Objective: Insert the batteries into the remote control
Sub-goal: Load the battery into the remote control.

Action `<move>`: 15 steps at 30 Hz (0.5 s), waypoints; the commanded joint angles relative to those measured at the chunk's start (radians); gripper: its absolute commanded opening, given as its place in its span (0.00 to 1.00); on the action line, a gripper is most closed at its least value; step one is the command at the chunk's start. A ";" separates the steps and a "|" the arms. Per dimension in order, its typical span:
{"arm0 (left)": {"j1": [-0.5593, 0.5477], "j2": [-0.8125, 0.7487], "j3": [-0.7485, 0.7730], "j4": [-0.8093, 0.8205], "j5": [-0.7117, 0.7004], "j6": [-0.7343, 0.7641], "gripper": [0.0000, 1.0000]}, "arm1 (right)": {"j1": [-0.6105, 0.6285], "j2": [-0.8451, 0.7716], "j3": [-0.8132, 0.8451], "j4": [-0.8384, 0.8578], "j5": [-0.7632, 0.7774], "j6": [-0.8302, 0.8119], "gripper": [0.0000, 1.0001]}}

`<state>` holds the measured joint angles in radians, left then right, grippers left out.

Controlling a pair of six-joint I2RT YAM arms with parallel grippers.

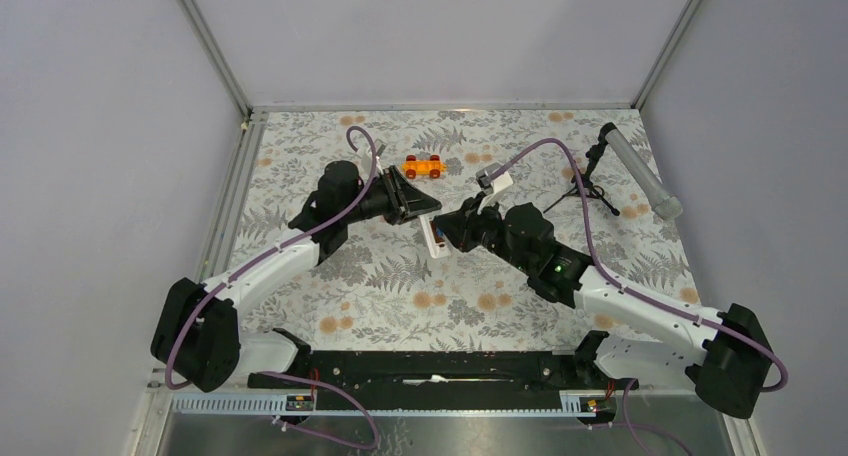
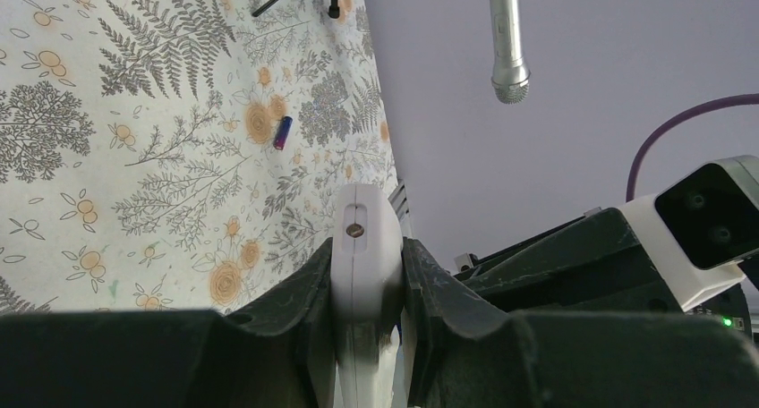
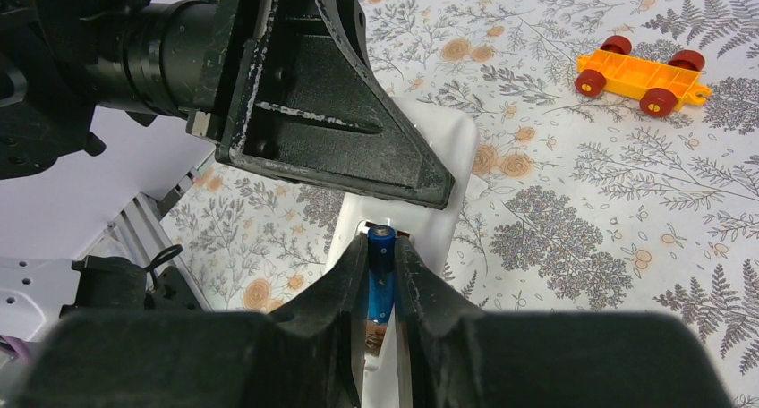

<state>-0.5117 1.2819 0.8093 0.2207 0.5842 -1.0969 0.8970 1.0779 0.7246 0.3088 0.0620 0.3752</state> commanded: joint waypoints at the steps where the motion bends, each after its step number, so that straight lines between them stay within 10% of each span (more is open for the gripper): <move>1: 0.015 -0.027 -0.001 0.083 0.038 -0.040 0.00 | 0.015 0.012 0.010 0.069 0.020 -0.035 0.10; 15: 0.033 -0.036 -0.004 0.072 0.049 -0.050 0.00 | 0.016 0.024 0.028 -0.014 -0.053 -0.092 0.22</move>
<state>-0.4854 1.2819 0.8062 0.2195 0.6037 -1.1343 0.9047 1.0916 0.7250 0.3244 0.0288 0.3164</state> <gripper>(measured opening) 0.261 0.205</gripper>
